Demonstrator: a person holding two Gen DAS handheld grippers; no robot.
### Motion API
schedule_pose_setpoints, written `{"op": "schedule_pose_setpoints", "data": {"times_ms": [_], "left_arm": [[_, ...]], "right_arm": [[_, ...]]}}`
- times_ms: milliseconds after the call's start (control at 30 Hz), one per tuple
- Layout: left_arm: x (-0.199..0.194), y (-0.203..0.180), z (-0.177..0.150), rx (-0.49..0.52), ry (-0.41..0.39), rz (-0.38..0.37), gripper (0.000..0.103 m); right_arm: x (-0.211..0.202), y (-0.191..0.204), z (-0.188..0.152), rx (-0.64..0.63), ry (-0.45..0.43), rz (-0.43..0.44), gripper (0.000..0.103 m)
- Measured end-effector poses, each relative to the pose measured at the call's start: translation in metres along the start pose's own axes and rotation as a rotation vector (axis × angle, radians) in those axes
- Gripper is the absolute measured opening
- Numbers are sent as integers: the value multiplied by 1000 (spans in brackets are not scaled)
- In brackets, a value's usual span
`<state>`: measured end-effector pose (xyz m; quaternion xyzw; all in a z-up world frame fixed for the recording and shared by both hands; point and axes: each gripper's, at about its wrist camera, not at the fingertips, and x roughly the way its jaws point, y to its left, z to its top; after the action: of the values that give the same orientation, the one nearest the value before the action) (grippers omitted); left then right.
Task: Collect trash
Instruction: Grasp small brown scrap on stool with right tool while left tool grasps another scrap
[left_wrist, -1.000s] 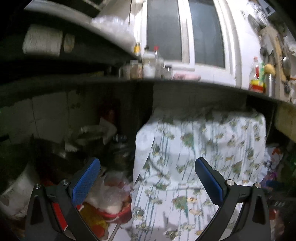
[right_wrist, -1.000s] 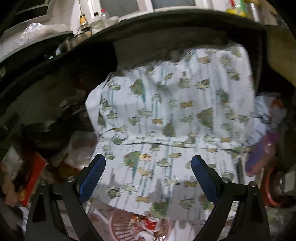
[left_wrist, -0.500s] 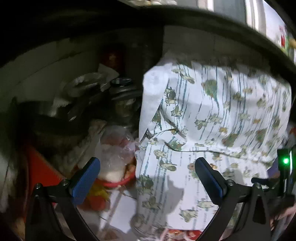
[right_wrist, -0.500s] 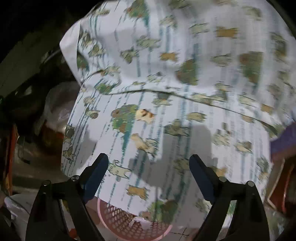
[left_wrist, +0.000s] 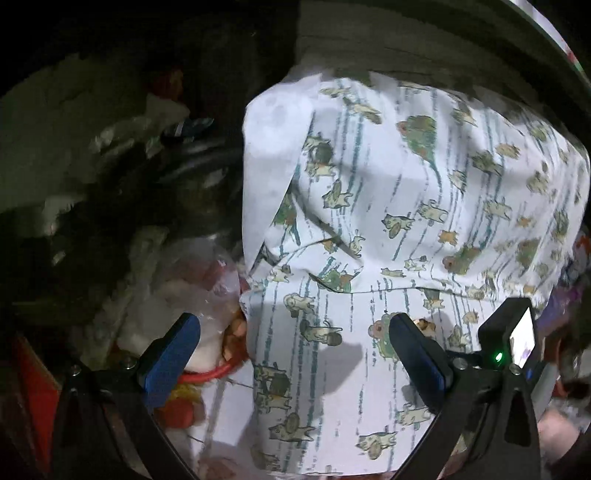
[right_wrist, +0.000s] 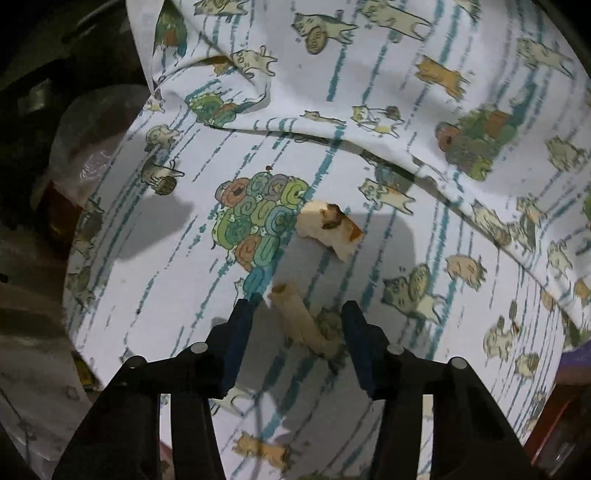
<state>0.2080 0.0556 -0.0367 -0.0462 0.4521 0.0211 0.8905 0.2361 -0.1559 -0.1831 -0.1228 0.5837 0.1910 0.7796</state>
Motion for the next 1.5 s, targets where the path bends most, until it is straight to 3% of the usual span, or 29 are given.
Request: {"op": "schedule_pose_setpoints", "data": {"times_ms": [100, 233, 300, 367, 467, 600, 733, 833, 1100, 1267, 1400, 1500], "left_arm": [[6, 1, 1, -29, 33, -24, 103], [-2, -10, 1, 63, -29, 64, 103], [0, -11, 0, 64, -15, 38, 103], [7, -8, -1, 39, 3, 18, 103], [22, -9, -4, 41, 44, 106, 103], [19, -15, -3, 37, 43, 41, 103], [19, -26, -3, 95, 24, 83, 103], [29, -27, -3, 84, 50, 73, 103], [57, -43, -2, 128, 106, 72, 103], [63, -59, 3, 131, 128, -13, 103], [60, -75, 18, 131, 159, -121, 103], [67, -90, 23, 144, 182, -188, 103]], "right_arm": [[5, 3, 2, -7, -7, -22, 43], [7, 7, 7, 13, -10, -27, 31], [7, 6, 7, 17, -6, -24, 21], [7, 6, 9, 35, -3, -33, 18], [8, 1, 11, 70, -1, -23, 16], [-8, -9, 12, 99, -30, -6, 16], [-31, -18, 14, 108, -80, 18, 16], [-47, -29, 12, 125, -110, 25, 16], [-70, -83, 18, 296, -169, 15, 16], [-85, -113, 16, 394, -216, -52, 16], [-92, -134, 12, 480, -197, 48, 16], [-90, -143, 8, 498, -178, 53, 16]]}}
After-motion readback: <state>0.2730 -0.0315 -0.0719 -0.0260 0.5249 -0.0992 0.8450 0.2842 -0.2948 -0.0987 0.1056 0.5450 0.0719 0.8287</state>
